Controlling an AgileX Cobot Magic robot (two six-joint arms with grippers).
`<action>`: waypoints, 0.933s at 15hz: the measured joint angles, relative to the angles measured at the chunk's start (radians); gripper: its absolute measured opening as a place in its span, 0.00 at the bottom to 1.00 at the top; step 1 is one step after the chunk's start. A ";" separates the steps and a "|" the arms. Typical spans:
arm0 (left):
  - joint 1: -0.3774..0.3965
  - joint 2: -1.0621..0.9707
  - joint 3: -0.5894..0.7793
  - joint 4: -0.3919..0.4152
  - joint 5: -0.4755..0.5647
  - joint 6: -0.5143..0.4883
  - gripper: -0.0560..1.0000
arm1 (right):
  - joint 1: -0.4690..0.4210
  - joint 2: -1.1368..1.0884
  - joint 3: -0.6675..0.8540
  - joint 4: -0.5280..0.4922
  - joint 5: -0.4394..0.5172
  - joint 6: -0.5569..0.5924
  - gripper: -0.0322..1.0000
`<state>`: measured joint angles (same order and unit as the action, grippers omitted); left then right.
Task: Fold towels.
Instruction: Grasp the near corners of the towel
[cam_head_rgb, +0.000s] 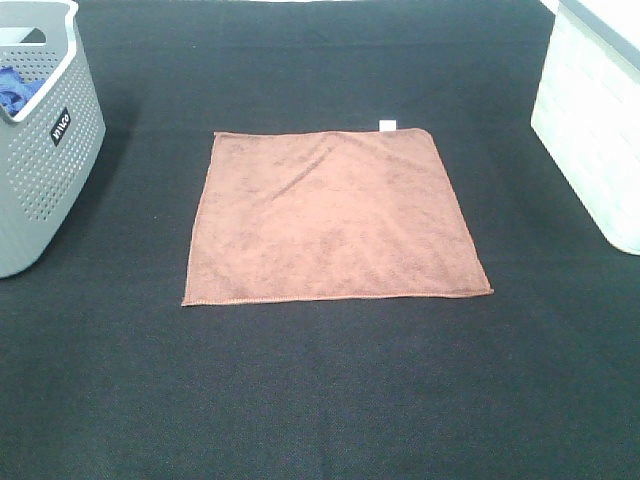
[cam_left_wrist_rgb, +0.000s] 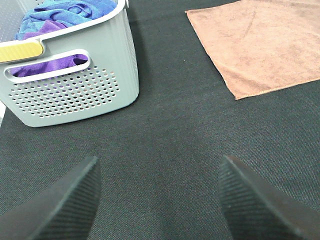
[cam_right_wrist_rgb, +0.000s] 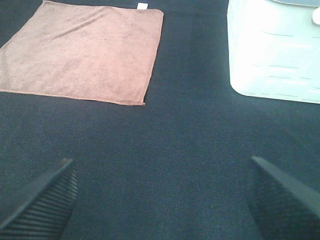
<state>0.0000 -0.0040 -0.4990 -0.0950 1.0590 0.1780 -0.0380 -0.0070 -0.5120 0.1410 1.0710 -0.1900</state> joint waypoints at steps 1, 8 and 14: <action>0.000 0.000 0.000 0.000 0.000 0.000 0.66 | 0.000 0.000 0.000 0.000 0.000 0.000 0.86; 0.000 0.000 0.000 0.000 0.000 0.000 0.66 | 0.000 0.000 0.000 0.000 0.000 0.000 0.86; 0.000 0.000 0.000 0.000 0.000 0.000 0.66 | 0.000 0.000 0.000 0.000 0.000 0.000 0.86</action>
<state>0.0000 -0.0040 -0.4990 -0.0950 1.0590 0.1780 -0.0380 -0.0070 -0.5120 0.1410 1.0710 -0.1900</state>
